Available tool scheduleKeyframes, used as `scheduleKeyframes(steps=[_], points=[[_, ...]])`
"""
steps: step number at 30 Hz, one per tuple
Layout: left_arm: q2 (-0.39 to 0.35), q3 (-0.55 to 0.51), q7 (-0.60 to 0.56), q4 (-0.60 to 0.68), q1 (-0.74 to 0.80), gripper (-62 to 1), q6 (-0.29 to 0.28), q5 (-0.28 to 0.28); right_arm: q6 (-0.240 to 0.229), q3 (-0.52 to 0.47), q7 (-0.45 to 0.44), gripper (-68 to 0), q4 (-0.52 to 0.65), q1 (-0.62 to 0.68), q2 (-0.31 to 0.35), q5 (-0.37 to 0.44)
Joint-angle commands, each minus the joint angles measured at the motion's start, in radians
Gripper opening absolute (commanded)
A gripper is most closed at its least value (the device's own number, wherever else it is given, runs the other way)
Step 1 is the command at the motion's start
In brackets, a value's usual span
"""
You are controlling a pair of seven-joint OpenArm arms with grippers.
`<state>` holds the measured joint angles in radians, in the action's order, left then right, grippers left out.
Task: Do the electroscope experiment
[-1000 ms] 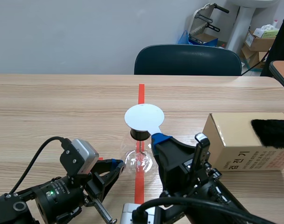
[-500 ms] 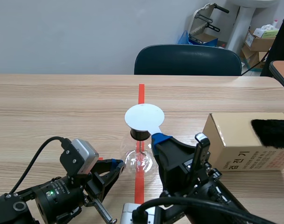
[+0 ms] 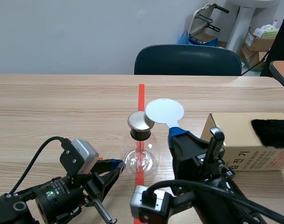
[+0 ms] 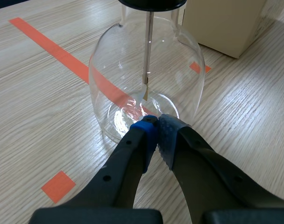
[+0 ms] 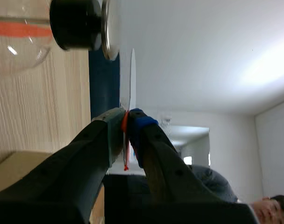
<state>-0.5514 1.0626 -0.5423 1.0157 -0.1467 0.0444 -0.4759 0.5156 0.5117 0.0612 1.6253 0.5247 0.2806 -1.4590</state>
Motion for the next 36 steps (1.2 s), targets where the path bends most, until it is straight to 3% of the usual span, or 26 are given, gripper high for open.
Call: scheduleKeyframes(steps=[1,9,17,36], points=[[0.006,-0.005,-0.014,0.009,0.000,-58.2,-0.002,0.001,0.013,-0.003,0.040,-66.7,0.017,-0.006,0.013,-0.002],[0.006,-0.005,-0.013,0.009,0.000,-58.2,-0.002,0.001,0.013,-0.003,0.279,-66.7,0.017,-0.006,0.013,-0.002],[0.006,-0.005,-0.013,0.009,0.000,-58.2,-0.002,0.001,0.013,-0.003,0.419,-66.7,0.017,-0.006,0.013,-0.002],[0.006,-0.005,-0.014,0.009,0.000,-58.2,-0.002,0.001,0.013,-0.002,0.434,-66.7,0.017,-0.006,0.013,-0.002]])
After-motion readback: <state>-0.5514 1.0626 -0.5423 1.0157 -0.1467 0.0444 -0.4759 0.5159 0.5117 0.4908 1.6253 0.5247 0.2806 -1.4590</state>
